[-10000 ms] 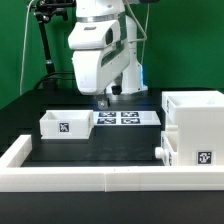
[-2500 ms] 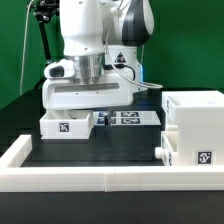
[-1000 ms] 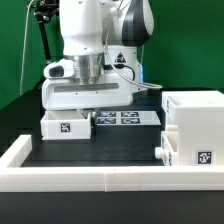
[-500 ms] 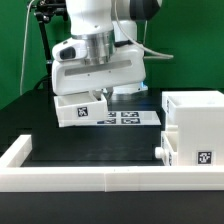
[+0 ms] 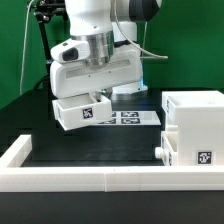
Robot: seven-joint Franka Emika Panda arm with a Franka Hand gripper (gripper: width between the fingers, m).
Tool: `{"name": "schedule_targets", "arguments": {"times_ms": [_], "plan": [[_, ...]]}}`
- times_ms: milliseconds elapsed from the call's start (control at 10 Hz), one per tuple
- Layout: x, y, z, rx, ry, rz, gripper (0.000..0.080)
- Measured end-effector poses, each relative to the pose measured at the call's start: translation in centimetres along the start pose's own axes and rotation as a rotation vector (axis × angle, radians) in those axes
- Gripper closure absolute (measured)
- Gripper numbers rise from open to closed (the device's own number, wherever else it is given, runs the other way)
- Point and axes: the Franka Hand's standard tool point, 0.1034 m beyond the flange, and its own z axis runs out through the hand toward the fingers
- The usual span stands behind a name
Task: Assemble drawer
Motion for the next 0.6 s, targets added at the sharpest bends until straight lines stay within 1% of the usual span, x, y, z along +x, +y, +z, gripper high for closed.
{"name": "schedule_targets", "arguments": {"times_ms": [100, 300, 400, 500, 600], "plan": [[0.4, 0.6, -0.3, -0.018, 0.016, -0.187, 0.0757], [1.2, 1.4, -1.0, -0.040, 0.027, -0.463, 0.0757], [1.7, 1.5, -1.2, -0.057, 0.018, -0.579, 0.0757], [1.8, 1.5, -1.3, -0.065, 0.006, -0.645, 0.0757], [1.6, 1.6, -1.2, -0.066, 0.000, -0.702, 0.0757]]}}
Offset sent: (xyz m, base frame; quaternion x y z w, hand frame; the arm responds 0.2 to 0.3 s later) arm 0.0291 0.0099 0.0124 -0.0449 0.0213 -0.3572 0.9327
